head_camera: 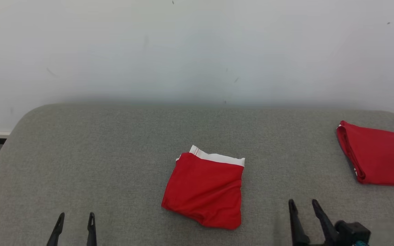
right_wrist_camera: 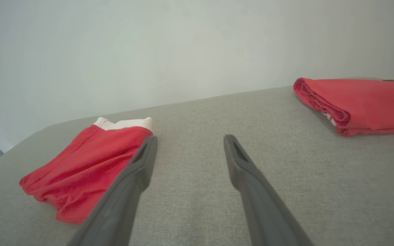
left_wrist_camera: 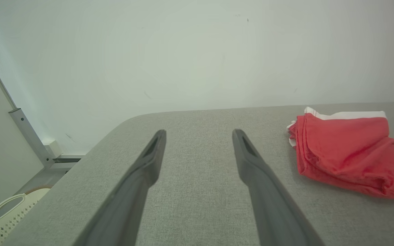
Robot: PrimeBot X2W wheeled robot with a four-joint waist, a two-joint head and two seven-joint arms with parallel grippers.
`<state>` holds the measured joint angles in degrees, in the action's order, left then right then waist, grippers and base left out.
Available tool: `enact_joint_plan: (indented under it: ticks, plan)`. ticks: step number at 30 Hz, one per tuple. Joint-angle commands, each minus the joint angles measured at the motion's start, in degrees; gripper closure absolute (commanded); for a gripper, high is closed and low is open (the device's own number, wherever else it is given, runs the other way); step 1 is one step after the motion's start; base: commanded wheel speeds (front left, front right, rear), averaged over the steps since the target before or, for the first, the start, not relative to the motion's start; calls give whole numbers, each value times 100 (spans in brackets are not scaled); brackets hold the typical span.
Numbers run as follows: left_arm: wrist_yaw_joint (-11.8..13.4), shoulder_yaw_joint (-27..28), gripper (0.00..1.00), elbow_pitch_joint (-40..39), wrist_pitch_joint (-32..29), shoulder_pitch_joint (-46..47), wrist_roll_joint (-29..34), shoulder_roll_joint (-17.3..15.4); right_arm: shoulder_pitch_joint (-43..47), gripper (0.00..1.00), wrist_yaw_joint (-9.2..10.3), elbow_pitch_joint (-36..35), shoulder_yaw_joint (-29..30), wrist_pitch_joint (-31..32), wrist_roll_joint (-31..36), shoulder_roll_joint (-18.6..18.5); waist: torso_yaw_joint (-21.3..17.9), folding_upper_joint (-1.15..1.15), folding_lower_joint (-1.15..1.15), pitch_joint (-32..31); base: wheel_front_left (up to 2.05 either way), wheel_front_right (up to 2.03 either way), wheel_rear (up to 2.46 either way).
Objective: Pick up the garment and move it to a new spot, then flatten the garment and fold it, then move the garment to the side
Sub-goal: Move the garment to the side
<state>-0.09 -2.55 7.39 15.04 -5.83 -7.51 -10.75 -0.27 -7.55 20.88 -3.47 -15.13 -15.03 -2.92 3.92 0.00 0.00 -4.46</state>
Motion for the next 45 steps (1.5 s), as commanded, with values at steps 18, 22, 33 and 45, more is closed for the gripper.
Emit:
enact_joint_plan:
  ticks: [18, 22, 33, 45]
  plan:
    - [-333, -352, 0, 409, 17, 724, 25, 221, -2711, 0, 12, 3883, -1101, 209, -1298, 1, 1125, 0, 0, 453, 0, 0, 0]
    - [-379, -385, 0, 475, 17, 864, 40, 250, -2911, 0, 12, 4418, -1347, 281, -1773, 1, 1248, 0, 0, 547, 0, 0, 0]
    - [-473, -397, 0, 629, 18, 997, 23, 330, -2836, 100, 12, 4657, -2526, 771, -3019, 44, 1306, 0, 0, 525, 0, 0, 0]
    - [-494, -245, 0, 545, 18, 772, -67, 393, -3687, 100, 12, 5055, -3394, 106, -2135, -450, 654, 0, 0, 491, 0, 0, 0]
